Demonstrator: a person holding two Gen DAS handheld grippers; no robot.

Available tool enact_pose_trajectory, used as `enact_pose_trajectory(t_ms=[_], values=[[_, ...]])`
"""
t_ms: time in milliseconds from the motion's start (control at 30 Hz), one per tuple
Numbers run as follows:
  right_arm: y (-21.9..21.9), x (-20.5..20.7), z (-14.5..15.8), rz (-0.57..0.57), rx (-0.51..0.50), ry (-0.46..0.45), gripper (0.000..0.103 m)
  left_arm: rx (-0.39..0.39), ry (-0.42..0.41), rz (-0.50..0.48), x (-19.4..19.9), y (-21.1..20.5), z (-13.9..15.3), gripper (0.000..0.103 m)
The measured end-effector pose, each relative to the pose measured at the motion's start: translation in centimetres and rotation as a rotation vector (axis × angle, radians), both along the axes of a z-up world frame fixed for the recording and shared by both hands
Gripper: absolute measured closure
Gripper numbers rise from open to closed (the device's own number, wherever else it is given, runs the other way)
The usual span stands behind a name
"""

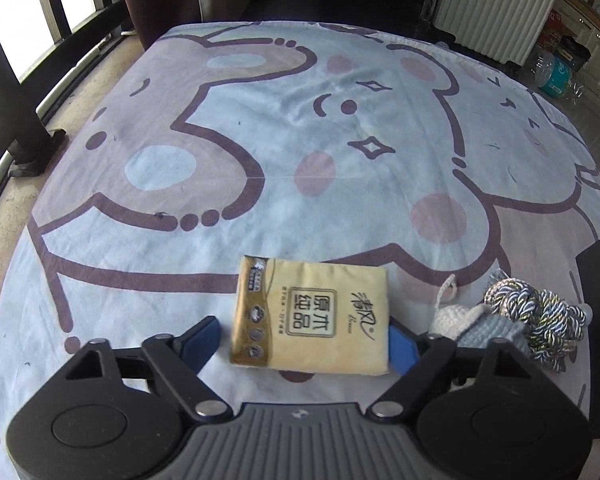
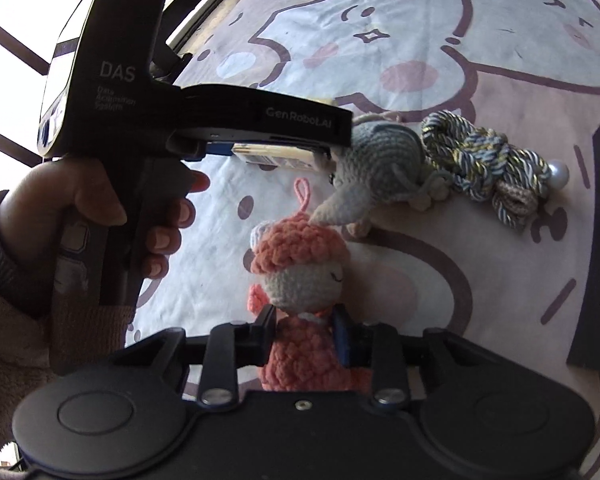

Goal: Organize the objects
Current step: 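Close the left gripper on the yellow tissue pack while the right gripper lifts the bunny, then carry the tissue pack and the bunny over the black box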

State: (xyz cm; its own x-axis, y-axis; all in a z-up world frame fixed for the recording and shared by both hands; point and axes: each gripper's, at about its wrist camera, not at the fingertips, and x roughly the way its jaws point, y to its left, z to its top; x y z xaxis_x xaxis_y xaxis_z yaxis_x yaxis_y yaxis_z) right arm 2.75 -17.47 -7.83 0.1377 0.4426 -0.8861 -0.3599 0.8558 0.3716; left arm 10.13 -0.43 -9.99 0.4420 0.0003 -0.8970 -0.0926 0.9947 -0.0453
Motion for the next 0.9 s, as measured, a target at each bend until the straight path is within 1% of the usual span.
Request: enact_pose_trajectory(t_ms=[33,133,233,400,500,600,700,800,900], values=[[-0.4,-0.4,0.1,-0.024,0.001,-0.001,0.074,0.001,0.003,-0.005,-0.4,0.2,0.2,0.027],[-1.7,-2.0,0.7,-0.097,0.014,0.006,0.075,-0.034,0.031,0.010,-2.2,1.2,0.4,0.027],[-2.7,-3.2,1.0,-0.149,0.036,0.019,0.075,-0.027,0.037,-0.002,-3.8,1.6,0.3,0.028],[-3.6,-3.7,1.1,-0.211,0.061,0.016,0.075,-0.025,0.032,-0.004,-6.2,1.2,0.2,0.028],[-4.4,-4.6,1.0,-0.254,0.064,0.012,0.075,-0.044,0.034,0.013,-7.9,0.7,0.6,0.028],[-5.2,-5.8,1.0,-0.282,0.074,0.001,0.075,-0.040,0.024,0.017,-9.9,0.0,1.5,0.028],[-6.2,-7.0,1.5,-0.313,0.079,-0.015,0.075,-0.039,0.019,0.019,-11.6,-0.7,3.1,0.028],[-7.3,-7.5,2.3,-0.346,0.093,-0.034,0.075,-0.043,-0.002,0.015,-12.6,-1.3,4.6,0.028],[-8.1,-7.5,3.2,-0.359,0.114,-0.060,0.075,-0.048,-0.017,-0.003,-13.3,-2.1,5.5,0.028]])
